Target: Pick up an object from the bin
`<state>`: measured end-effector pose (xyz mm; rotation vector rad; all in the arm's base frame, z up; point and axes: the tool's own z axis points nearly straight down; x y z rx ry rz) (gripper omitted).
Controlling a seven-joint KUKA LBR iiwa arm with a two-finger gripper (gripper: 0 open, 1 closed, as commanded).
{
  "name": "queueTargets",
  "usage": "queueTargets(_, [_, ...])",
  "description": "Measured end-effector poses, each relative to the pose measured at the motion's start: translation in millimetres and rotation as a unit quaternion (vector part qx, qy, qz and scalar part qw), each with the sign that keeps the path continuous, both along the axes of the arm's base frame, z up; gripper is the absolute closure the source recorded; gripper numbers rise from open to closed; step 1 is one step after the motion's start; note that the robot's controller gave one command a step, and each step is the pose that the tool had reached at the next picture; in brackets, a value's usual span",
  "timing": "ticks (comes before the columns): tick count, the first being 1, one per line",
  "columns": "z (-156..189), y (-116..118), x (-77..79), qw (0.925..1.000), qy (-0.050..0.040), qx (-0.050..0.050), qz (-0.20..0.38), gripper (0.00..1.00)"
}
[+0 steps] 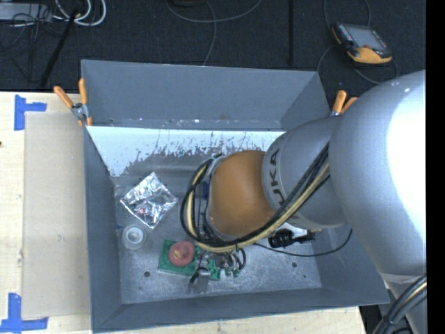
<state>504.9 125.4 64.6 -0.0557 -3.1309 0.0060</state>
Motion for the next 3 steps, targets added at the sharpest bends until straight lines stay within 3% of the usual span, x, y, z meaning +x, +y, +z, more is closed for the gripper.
queueTargets(1, [4, 2, 2.7, 1.0, -0.0045, 0.002, 0.0, 1.0])
queueTargets(2, [125, 4, 6.1, 0.9998, -0.0085, 0.003, -0.017, 1.0])
queueTargets(3, [206, -13, -10.7, 0.9805, -0.0067, 0.003, 0.196, 1.0])
